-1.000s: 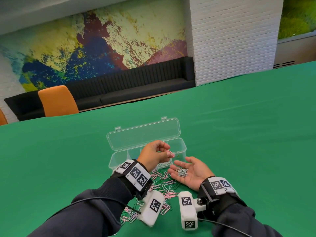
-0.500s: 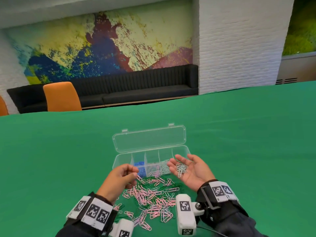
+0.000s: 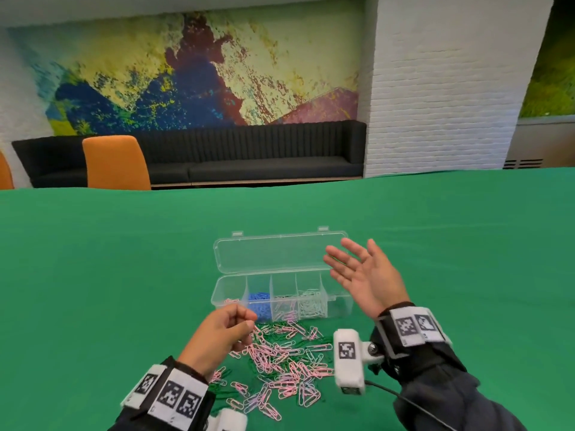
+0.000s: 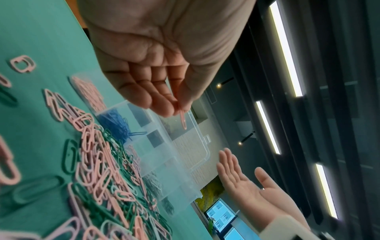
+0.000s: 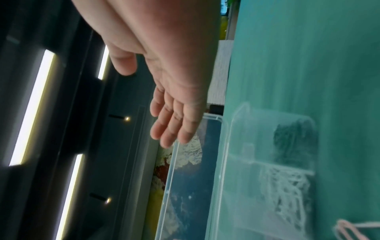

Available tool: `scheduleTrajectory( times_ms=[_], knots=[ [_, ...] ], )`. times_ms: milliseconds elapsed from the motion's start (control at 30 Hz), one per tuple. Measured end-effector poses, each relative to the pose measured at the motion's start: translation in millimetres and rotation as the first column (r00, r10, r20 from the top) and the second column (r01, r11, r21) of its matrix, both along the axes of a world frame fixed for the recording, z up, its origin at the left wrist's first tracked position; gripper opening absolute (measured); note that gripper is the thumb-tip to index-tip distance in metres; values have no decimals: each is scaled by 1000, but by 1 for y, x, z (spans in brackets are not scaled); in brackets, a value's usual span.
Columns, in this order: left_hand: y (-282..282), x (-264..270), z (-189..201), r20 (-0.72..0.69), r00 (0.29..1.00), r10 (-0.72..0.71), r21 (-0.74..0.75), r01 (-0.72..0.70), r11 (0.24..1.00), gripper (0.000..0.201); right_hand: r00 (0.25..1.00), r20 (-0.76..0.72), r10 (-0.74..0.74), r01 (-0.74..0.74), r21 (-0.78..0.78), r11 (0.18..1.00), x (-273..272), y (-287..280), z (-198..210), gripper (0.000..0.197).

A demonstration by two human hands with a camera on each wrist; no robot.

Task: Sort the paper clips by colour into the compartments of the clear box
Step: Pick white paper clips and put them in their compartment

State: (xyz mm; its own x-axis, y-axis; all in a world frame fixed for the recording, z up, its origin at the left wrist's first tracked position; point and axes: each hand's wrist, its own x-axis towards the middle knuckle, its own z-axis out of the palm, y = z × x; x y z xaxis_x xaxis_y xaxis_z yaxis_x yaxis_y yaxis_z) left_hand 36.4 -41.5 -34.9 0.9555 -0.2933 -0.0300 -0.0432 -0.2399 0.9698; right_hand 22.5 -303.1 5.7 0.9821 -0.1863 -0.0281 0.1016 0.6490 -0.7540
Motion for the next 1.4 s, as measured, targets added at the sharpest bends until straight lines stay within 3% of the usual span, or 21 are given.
scheduleTrajectory(
  times_ms=[167,267,333,467,600,667,733,800,900,1033,1100,1167,1233,1300,1400],
  knots=[
    [-18,2,0,48,989,-138,243,122,962,10,972,-229,-44,57,49,997,-29,-22,-42,25],
    [-33,4,4,97,937,-336,595,216,774,5,949,-317,11,3,43,999,-33,-24,-63,22],
    [-45,7,8,134,902,-410,727,192,659,9,947,-318,43,-45,4,999,-31,-21,-65,20],
    [-77,10,12,124,807,-578,828,237,508,13,959,-280,49,-69,-60,996,-28,-15,-65,19],
    [-102,12,8,-16,671,-741,918,304,255,15,957,-290,25,-42,-55,998,-30,-16,-66,19],
    [-107,14,7,-29,658,-753,935,283,211,10,954,-300,9,-26,-54,998,-32,-17,-64,18],
    [-106,17,9,-3,672,-741,932,271,242,4,954,-301,-3,-18,-64,998,-33,-18,-63,18],
    [-99,18,13,53,710,-702,901,270,341,8,955,-296,-10,-20,-97,995,-34,-18,-61,18],
    [-78,16,20,113,801,-588,788,288,544,12,963,-268,-13,-43,-203,978,-37,-13,-56,13],
    [-46,10,19,117,918,-380,485,281,828,9,970,-243,27,-128,-411,903,-38,-4,-50,14],
    [-32,10,13,56,966,-251,215,234,948,7,958,-278,69,-217,-547,808,-35,3,-45,11],
    [-24,8,6,-80,985,-155,-95,147,985,8,937,-327,124,-324,-678,660,-30,9,-38,12],
    [-20,5,-3,-269,950,-159,-400,40,916,14,899,-398,181,-437,-802,407,-24,17,-30,13],
    [-20,3,-13,-423,872,-248,-625,-82,776,21,845,-492,210,-517,-852,82,-18,23,-22,15],
    [-20,5,-23,-525,780,-339,-727,-205,655,18,767,-616,180,-552,-776,-303,-11,36,-18,19]
  ],
)
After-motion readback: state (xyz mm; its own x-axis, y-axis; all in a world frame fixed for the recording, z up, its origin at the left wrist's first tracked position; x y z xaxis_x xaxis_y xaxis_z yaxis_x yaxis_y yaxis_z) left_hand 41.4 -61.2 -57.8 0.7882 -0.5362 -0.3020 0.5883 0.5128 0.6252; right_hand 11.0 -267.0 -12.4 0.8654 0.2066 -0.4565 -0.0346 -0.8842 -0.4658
